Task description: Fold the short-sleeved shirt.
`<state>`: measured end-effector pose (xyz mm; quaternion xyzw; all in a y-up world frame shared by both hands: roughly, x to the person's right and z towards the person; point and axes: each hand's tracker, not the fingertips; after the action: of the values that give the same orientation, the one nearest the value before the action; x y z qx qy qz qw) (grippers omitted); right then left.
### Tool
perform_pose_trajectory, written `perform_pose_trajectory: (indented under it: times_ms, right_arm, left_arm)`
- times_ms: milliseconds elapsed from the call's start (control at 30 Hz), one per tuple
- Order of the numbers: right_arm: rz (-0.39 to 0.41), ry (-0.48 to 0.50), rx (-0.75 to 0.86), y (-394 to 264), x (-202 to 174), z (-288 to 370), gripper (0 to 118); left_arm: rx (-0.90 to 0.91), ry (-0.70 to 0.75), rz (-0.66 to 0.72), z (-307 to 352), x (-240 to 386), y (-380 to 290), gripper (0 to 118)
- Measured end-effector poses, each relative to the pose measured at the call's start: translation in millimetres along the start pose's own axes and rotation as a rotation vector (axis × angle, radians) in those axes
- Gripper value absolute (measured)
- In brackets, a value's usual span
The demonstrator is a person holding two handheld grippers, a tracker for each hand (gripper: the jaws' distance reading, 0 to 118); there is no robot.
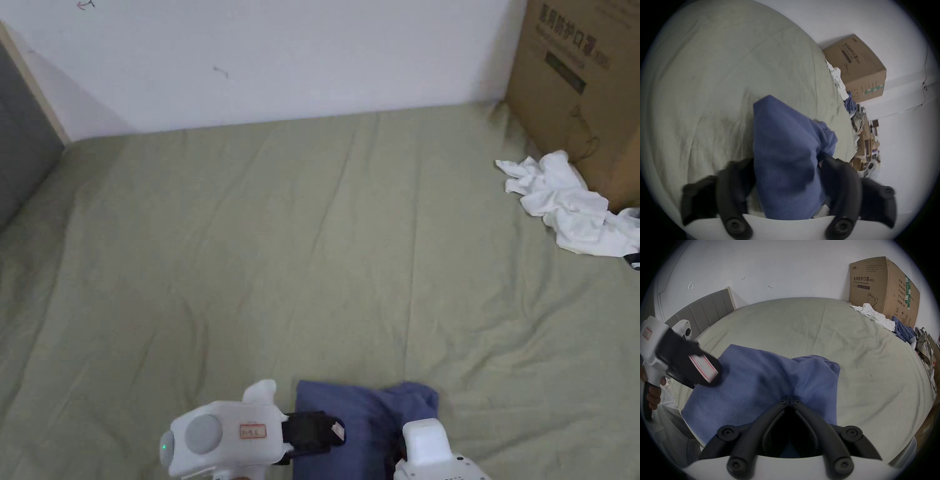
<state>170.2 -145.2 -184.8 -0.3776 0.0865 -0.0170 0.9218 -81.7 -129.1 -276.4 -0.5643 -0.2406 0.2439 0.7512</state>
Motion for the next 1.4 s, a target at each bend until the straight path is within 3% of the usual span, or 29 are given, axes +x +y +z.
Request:
perform_pose_trajectory:
  times_ms: [133, 200, 333, 467, 667, 1100, 1200, 1400]
  right_arm:
    - [-0.013, 0.012, -0.012, 3, 4, 0, 3]
    - [-0.024, 0.025, -0.023, 7, 6, 2, 3]
    - [-0.04, 0.043, 0.016, 22, 10, 19, 3]
    - [-0.056, 0.043, 0.09, 42, 16, 39, 3]
    - [-0.031, 0.03, 0.191, 73, 19, 60, 3]
    - [0.032, 0.09, 0.245, 111, -28, 56, 3]
    - [0.045, 0.103, 0.247, 116, -38, 52, 3]
    - [0.06, 0.098, 0.237, 123, -44, 44, 3]
  left_arm:
    - [0.0, 0.017, -0.008, -2, 3, -2, 37]
    - [-0.006, 0.009, 0.008, -1, 5, 0, 35]
    - [0.023, 0.058, -0.089, 12, 17, 2, 25]
    - [0.057, 0.05, -0.087, 33, 12, 11, 24]
    - [0.135, 0.165, -0.096, 103, -30, 38, 24]
    - [0.242, 0.59, 0.016, 287, -179, 78, 24]
    - [0.228, 0.68, 0.049, 309, -203, 81, 24]
    - [0.201, 0.713, 0.138, 317, -237, 83, 24]
